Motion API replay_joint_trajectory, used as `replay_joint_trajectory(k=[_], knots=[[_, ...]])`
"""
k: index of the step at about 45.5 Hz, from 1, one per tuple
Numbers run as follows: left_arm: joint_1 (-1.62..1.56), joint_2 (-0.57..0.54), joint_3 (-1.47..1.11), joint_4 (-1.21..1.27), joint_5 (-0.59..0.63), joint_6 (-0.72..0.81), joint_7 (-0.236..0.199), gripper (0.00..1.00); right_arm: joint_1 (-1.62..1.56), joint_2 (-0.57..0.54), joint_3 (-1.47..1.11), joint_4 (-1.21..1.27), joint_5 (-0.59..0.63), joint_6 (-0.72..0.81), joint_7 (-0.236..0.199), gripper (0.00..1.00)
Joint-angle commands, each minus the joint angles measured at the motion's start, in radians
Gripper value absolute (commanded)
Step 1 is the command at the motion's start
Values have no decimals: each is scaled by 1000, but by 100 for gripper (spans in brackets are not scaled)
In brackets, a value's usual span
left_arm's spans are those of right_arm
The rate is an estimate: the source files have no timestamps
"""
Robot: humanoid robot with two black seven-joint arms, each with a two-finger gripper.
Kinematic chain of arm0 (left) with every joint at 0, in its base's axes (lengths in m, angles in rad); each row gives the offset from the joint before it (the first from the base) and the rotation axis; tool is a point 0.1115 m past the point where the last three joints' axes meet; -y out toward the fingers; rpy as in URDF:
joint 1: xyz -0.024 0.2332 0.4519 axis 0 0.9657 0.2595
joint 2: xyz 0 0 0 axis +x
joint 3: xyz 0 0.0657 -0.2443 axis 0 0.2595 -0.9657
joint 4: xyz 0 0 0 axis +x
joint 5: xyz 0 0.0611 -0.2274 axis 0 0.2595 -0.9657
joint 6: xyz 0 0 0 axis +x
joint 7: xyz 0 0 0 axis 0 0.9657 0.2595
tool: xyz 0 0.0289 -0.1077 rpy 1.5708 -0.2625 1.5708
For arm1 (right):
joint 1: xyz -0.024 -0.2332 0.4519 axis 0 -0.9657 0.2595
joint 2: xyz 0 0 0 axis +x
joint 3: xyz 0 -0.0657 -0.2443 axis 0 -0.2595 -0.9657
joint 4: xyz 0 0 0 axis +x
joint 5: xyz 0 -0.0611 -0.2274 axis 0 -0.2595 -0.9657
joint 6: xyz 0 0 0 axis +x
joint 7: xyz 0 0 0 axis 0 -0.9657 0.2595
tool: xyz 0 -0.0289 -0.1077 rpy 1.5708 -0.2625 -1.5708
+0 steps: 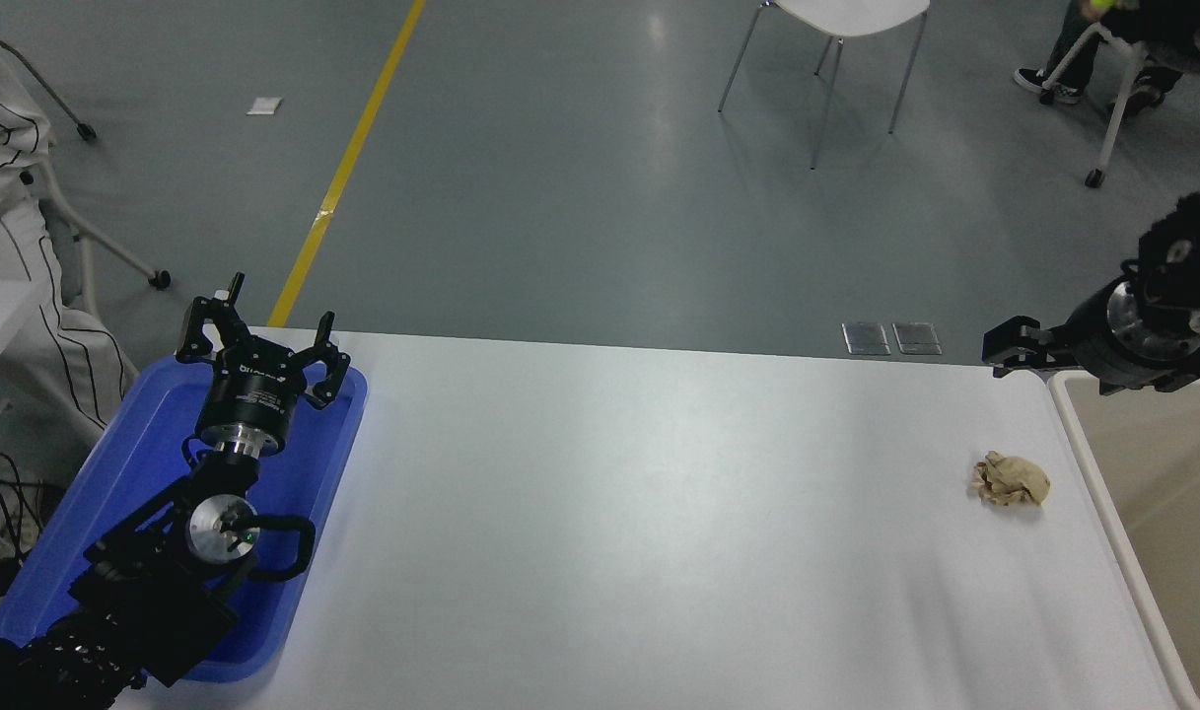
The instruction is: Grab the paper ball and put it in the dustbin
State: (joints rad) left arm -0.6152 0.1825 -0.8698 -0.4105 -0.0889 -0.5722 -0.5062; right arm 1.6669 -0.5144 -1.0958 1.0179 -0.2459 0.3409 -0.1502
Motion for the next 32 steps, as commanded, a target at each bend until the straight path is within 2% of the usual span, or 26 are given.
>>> replay_joint_trajectory(k=[1,13,23,32], knots=[[0,0,0,1,0,0,0,100,-234,10,97,-215,-6,-19,-2,100],[0,0,0,1,0,0,0,100,-443,33,191,-404,-7,-82,0,100],[0,0,0,-1,0,0,0,100,-565,96,208,-443,-6,-295,6,100],[0,0,0,1,0,0,0,100,-611,136,270,-449,-6,-379,6,100]])
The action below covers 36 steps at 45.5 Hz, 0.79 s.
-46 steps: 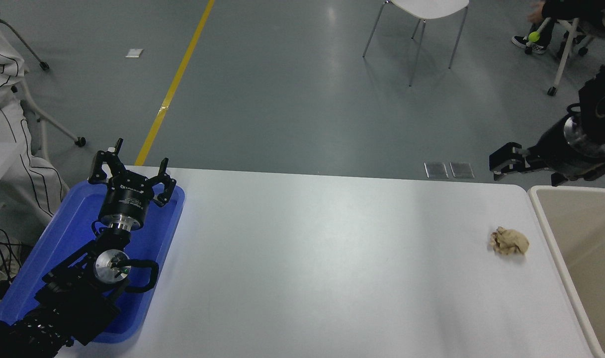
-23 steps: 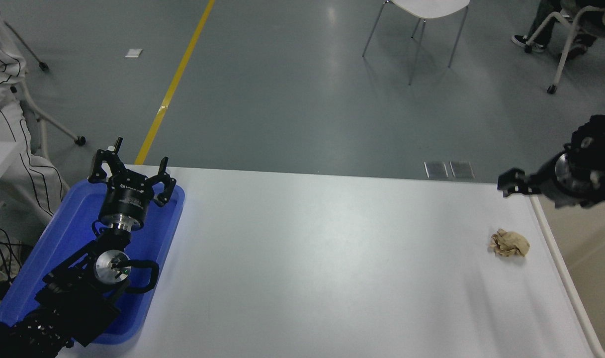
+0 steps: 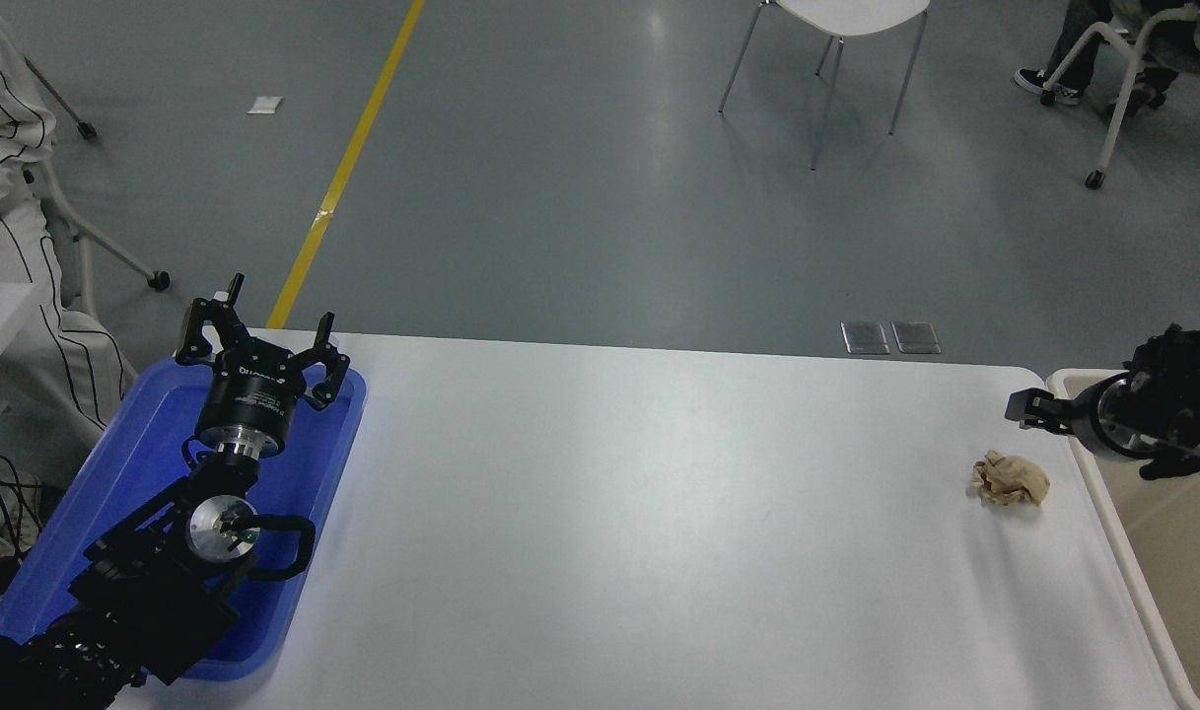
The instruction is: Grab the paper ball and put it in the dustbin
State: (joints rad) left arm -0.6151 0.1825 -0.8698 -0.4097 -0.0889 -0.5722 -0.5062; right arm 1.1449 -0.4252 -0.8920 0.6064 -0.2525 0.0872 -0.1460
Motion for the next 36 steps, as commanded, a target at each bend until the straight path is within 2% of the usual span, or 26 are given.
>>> replay_joint_trajectory(k=[1,12,36], knots=[[0,0,0,0,0,0,0,100,-93,48,77,-42,1,-130,2,100],[0,0,0,0,0,0,0,100,-198,117,108,-180,1,-179,2,100],[0,0,0,-1,0,0,0,100,-264,149,108,-200,1,-241,2,98]])
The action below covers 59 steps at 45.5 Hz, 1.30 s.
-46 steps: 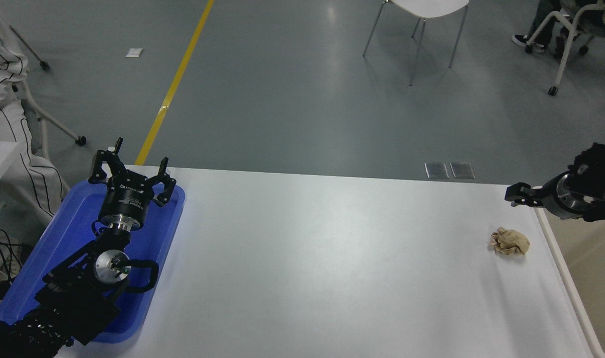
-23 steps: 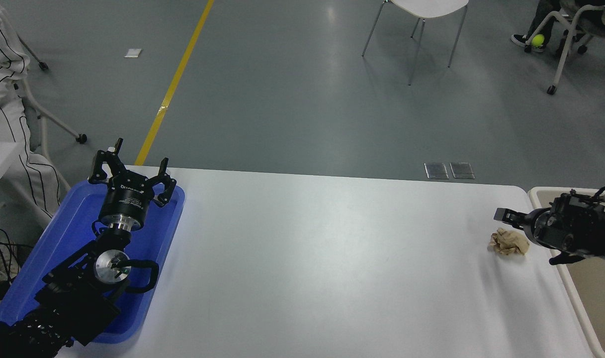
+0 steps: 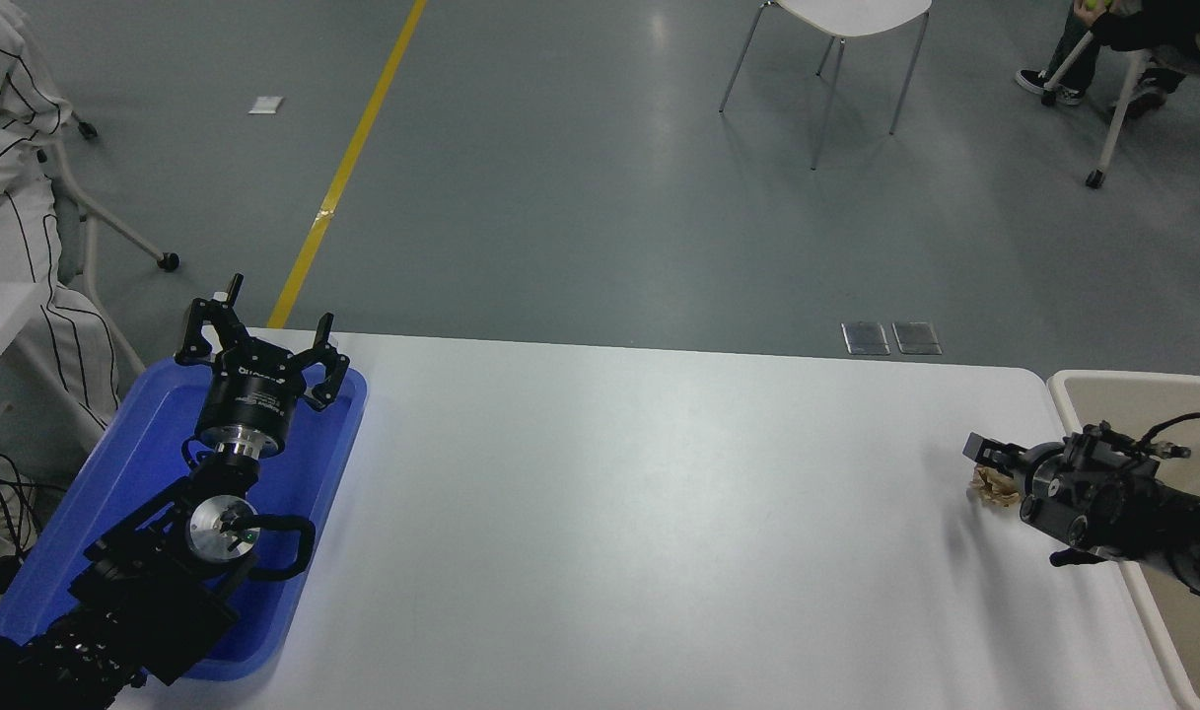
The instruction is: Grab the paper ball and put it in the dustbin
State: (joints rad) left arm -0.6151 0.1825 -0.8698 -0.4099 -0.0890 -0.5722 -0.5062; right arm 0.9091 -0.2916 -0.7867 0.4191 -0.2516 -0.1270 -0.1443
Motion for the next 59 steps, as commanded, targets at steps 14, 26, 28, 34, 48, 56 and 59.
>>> replay_joint_trajectory(k=[14,26,28,34,48,56,59], knots=[[0,0,0,0,0,0,0,100,-33,17,4,-13,2,-60,-1,93],[0,0,0,0,0,0,0,100,-53,28,53,-11,9,-63,-1,55],[0,0,0,0,0,0,0,100,-56,29,60,-10,11,-62,-1,46],[0,0,0,0,0,0,0,100,-62,31,86,-2,18,-60,-1,23],[0,0,0,-1,0,0,0,100,-92,17,214,47,20,-60,-1,0],[0,0,0,-1,0,0,0,100,-75,14,219,69,20,-62,-1,0],[0,0,0,-1,0,0,0,100,-67,11,219,81,20,-65,-1,0]])
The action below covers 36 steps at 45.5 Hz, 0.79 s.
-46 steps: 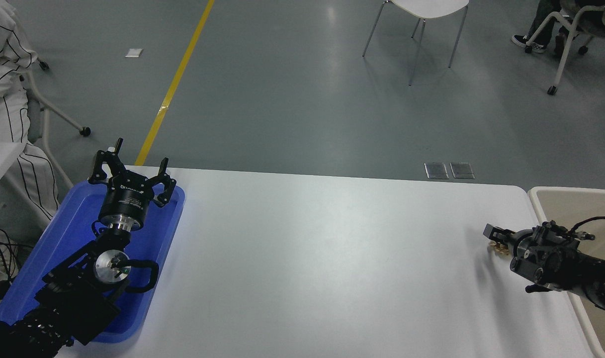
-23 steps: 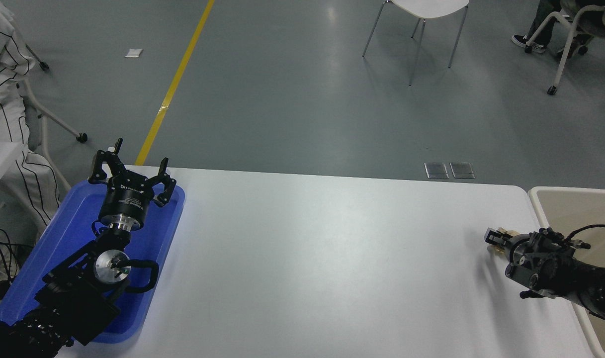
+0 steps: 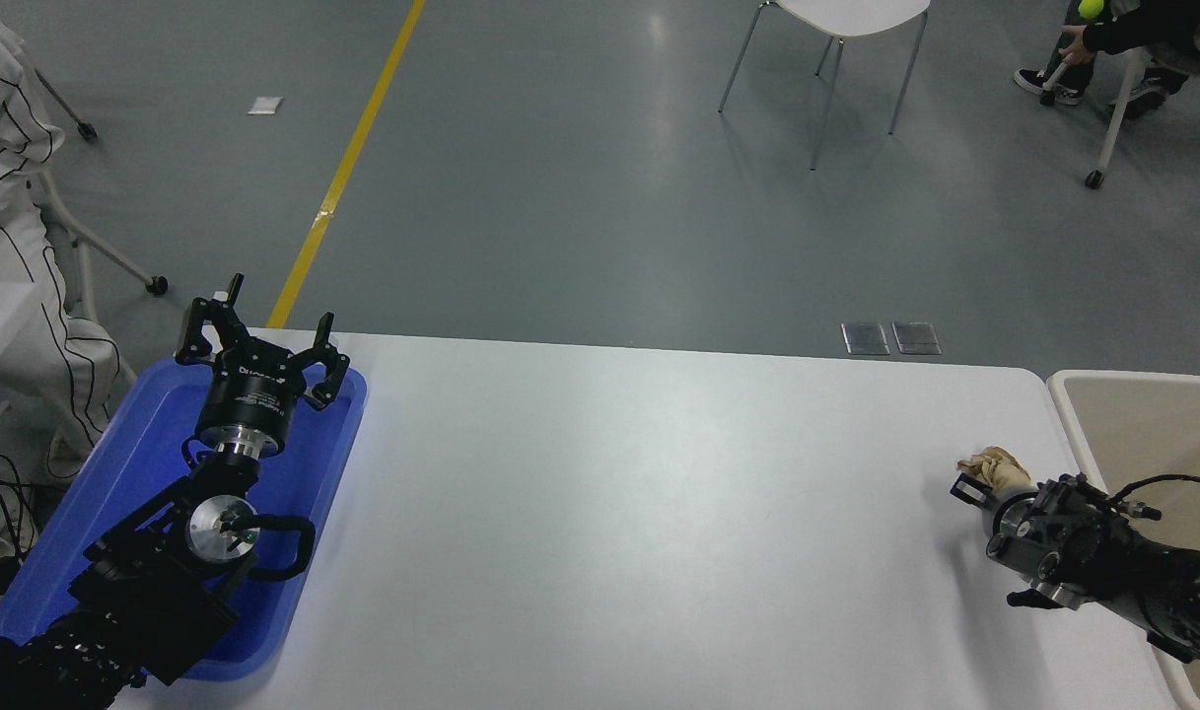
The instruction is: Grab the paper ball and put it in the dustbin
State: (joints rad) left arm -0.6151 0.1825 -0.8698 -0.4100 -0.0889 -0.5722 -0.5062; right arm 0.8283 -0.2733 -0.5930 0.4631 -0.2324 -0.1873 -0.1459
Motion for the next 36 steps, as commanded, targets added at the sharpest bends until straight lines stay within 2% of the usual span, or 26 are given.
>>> replay_joint_trajectory(k=[1,8,25,36], knots=[[0,0,0,-1,0,0,0,100,15,-12,27,39,-1,-4,0,0],[0,0,0,-1,0,0,0,100,37,-46,25,104,-1,-18,0,0],[0,0,-2,-1,0,0,0,100,218,-271,-21,393,-13,-31,-1,0],[0,0,0,-1,0,0,0,100,431,-385,-200,627,-19,-24,0,0]])
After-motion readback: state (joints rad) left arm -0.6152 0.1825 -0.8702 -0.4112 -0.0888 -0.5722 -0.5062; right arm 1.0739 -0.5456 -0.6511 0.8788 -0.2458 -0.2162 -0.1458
